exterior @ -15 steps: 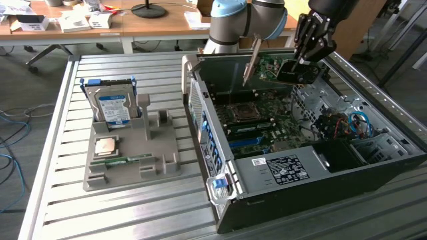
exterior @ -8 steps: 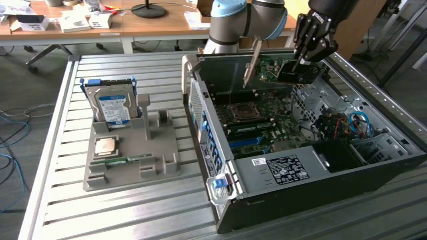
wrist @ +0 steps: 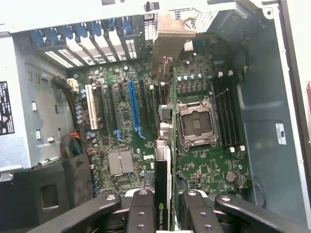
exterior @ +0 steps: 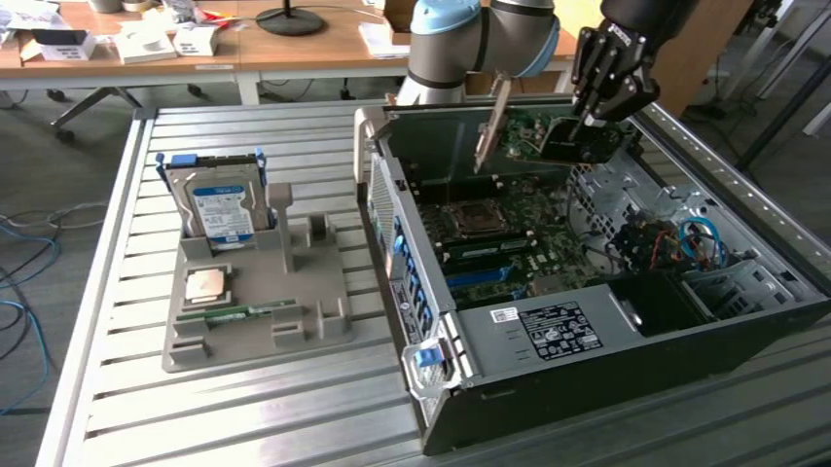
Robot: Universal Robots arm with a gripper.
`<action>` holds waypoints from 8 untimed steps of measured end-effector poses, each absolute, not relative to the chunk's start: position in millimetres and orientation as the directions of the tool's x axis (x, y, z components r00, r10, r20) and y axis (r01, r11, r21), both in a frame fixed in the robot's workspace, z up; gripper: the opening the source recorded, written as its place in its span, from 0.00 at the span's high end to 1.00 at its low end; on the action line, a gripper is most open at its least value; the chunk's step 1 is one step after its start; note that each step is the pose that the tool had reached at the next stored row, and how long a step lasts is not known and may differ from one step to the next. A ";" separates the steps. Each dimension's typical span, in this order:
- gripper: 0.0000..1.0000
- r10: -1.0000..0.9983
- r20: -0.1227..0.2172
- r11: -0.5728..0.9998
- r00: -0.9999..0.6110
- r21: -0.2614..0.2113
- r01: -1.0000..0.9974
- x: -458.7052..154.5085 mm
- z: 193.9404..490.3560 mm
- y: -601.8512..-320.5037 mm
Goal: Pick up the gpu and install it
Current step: 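Insert the gpu into the slot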
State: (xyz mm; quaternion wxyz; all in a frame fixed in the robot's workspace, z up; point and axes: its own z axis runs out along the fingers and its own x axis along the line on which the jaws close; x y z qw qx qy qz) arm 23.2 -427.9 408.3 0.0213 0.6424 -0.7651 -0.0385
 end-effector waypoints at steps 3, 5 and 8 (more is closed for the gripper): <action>0.73 -0.988 -0.017 0.152 -0.154 0.084 -0.985 23.1 408.3 -427.9; 0.73 -0.990 -0.018 0.139 -0.140 0.081 -0.987 23.1 408.4 -427.9; 0.73 -0.992 -0.018 0.119 -0.121 0.076 -0.990 23.2 408.3 -427.9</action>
